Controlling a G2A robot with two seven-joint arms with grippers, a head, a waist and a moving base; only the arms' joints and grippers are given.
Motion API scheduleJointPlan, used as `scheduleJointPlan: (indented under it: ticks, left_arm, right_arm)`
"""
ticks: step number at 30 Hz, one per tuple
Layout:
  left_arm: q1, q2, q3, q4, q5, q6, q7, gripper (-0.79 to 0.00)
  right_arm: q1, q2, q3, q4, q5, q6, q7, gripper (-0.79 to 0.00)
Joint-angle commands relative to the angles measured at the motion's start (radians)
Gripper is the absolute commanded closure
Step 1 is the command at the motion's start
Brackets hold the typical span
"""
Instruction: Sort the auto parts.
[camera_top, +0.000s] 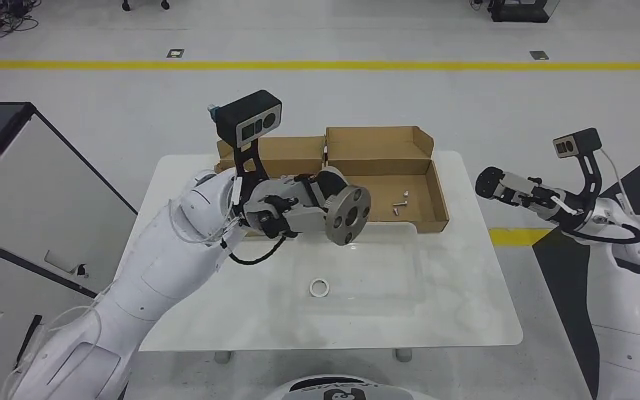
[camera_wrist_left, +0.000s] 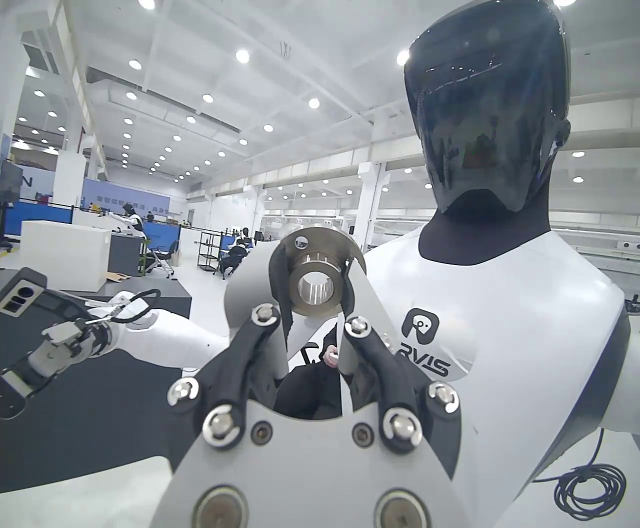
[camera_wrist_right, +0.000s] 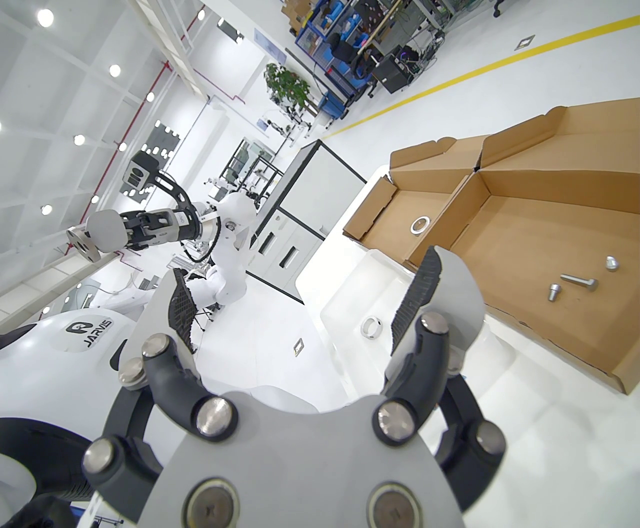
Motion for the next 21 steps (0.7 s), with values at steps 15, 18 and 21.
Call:
scheduleJointPlan:
  ticks: [15, 18, 21]
  left_arm:
    - [0.046, -0.035, 0.019, -0.068, -0.283, -0.008, -0.02, 0.0]
    - [0.046, -0.041, 0.018, -0.069, -0.296, -0.003, -0.024, 0.0]
    - [0.049, -0.045, 0.008, -0.061, -0.287, 0.001, -0.028, 0.0]
  right_arm:
    - [0.0, 0.0, 0.0, 0.0, 0.0, 0.0, 0.0, -0.785]
    - [0.0, 0.0, 0.0, 0.0, 0.0, 0.0, 0.0, -0.785]
    - [0.0, 0.0, 0.0, 0.0, 0.0, 0.0, 0.0, -0.785]
